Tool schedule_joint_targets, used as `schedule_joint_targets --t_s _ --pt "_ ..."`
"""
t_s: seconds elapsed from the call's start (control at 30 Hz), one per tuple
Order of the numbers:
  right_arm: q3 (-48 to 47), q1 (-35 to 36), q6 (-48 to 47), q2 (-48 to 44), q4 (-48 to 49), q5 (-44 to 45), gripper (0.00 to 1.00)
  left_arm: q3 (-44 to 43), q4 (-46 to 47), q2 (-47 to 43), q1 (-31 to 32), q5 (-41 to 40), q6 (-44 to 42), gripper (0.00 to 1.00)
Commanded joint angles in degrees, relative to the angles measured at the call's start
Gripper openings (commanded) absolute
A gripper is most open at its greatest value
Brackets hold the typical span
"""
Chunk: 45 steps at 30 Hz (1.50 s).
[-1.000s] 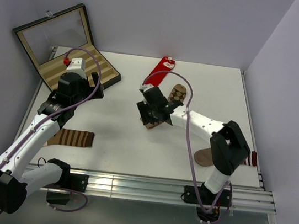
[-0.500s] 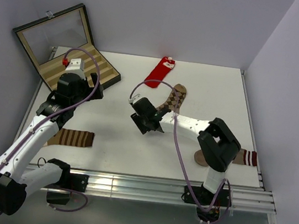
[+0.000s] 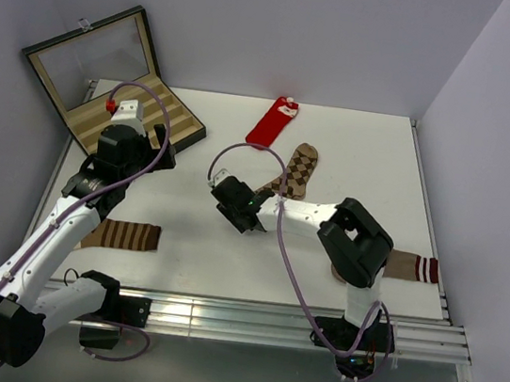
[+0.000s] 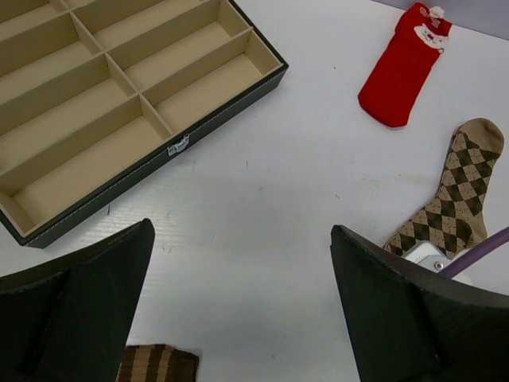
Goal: Roll the socks
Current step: Move the sock to the center of the board, then roll the sock at the center of the board.
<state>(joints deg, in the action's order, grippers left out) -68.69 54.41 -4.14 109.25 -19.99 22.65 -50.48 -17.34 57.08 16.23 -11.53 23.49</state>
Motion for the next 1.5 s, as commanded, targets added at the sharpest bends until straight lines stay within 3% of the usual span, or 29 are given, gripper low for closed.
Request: schedule_joint_targets --t_s 0.0,0.63,0.77,0.87,0.9,0.97,1.47 --pt "-0.9 0.4 -0.7 2.4 -0.1 4.2 0.59 -0.2 0.8 -0.5 0.2 -0.4 0.7 0.99" --pt "-0.2 1.5 -3.0 5.1 0.9 5.6 0.51 -0.2 0.8 -0.4 0.2 -0.5 0.8 1.0" --pt "-0.8 1.6 -3.2 6.0 0.4 5.6 0.36 -0.1 0.9 -0.3 0.2 -0.4 0.8 0.99" --pt "-1.5 1.6 -3.1 6.4 -0.2 4.8 0.19 -0.1 1.1 -0.1 0.2 0.0 0.9 0.99" --pt "-1.8 1.6 -2.8 6.2 -0.3 3.9 0.09 -0.2 1.1 -0.1 0.2 0.1 0.9 0.99" --pt "-2.3 1.6 -2.5 5.5 -0.2 2.1 0.01 -0.2 1.3 0.0 0.2 0.5 1.0 0.99" --pt "-3.8 -0.8 3.4 1.8 2.8 -16.3 0.0 -1.8 -2.4 4.4 0.6 6.1 8.8 0.99"
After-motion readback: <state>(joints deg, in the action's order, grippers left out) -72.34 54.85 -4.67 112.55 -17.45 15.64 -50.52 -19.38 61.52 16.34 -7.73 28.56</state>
